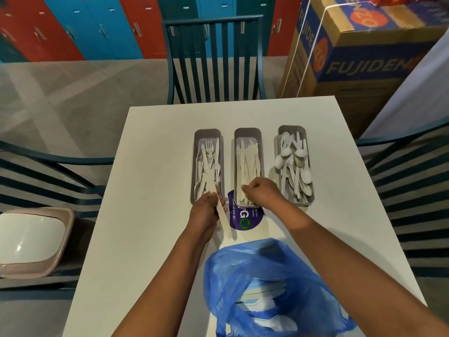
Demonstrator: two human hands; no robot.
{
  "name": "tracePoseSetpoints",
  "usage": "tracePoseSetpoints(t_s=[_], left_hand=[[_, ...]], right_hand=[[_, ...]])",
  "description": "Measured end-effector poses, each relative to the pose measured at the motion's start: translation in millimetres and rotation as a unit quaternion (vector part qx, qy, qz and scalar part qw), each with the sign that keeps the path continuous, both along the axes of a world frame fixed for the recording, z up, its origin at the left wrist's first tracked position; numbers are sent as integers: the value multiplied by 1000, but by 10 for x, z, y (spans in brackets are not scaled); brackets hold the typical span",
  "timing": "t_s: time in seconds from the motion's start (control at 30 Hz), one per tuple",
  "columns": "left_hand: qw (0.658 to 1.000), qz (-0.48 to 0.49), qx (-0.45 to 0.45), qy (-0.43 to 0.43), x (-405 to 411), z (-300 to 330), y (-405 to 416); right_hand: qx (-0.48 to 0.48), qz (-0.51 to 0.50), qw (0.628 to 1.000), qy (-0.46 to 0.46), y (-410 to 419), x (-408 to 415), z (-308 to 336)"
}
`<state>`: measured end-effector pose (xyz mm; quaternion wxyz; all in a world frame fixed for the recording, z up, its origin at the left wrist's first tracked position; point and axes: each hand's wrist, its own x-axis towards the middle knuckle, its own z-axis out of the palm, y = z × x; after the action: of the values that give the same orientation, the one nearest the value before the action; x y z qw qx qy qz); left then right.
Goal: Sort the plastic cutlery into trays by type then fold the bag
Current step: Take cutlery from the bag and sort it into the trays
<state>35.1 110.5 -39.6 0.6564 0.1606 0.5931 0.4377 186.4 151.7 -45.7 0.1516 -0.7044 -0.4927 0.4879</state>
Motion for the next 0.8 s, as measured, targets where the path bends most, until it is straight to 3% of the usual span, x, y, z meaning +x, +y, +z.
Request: tracePoseSetpoints(t_s=[0.17,0.3,0.5,0.8], left_hand=[[1000,-9,10,15,97,8,-4],[1000,-7,11,25,185,13,-3],[996,-32,52,68,214,72,45],[963,-124,76,229,353,-10,57]], right_hand=[[-81,137,983,91,-347,-208,150],[-33,100,988,113,-477,-232,89],[-36,35,989,141,-484,-116,115],[-8,-33,994,105,-441,-2,161]])
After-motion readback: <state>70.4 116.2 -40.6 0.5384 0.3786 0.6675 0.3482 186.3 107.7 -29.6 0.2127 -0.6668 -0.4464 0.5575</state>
